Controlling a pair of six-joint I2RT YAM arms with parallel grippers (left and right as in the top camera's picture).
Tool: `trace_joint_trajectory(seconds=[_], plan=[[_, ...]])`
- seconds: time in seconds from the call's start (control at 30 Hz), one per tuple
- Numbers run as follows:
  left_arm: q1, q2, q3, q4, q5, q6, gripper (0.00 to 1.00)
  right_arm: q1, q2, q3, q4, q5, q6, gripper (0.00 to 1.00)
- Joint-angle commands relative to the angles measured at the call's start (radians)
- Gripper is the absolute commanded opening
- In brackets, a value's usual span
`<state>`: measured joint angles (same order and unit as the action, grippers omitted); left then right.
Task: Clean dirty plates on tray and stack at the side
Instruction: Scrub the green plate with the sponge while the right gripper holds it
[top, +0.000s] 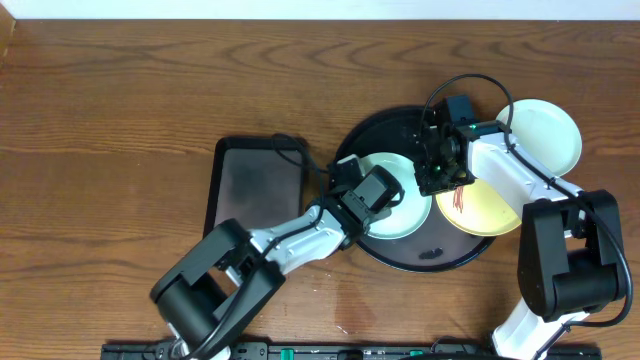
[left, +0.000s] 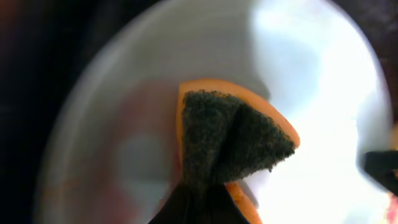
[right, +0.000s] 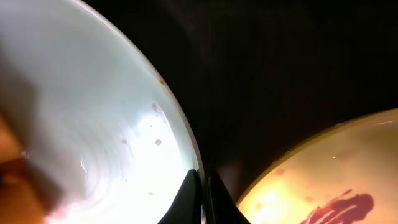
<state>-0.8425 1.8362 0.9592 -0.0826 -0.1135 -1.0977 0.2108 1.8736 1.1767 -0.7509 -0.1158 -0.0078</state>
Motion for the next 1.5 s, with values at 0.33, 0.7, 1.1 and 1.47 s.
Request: trace_joint_trajectory(seconds=[0.33, 0.7, 1.1, 1.47], plan=[[0.000, -0.131, -0.039, -0.024, -0.256, 0.095, 0.08, -0.007, -0.016, -0.001, -0.001, 0.014, 0.011, 0.01], [-0.002, 0.014, -0.039, 0.240, -0.036, 0.008, 0.08, -0.007, -0.016, -0.001, 0.000, 0.014, 0.015, 0.01], [-0.010, 0.130, -0.039, 0.250, 0.007, 0.043, 0.07, -0.007, -0.016, -0.001, 0.002, 0.014, 0.015, 0.01], [0.009, -0.024, -0.039, -0.074, -0.358, 0.126, 0.08, -0.007, -0.016, -0.001, -0.009, 0.014, 0.014, 0.01]])
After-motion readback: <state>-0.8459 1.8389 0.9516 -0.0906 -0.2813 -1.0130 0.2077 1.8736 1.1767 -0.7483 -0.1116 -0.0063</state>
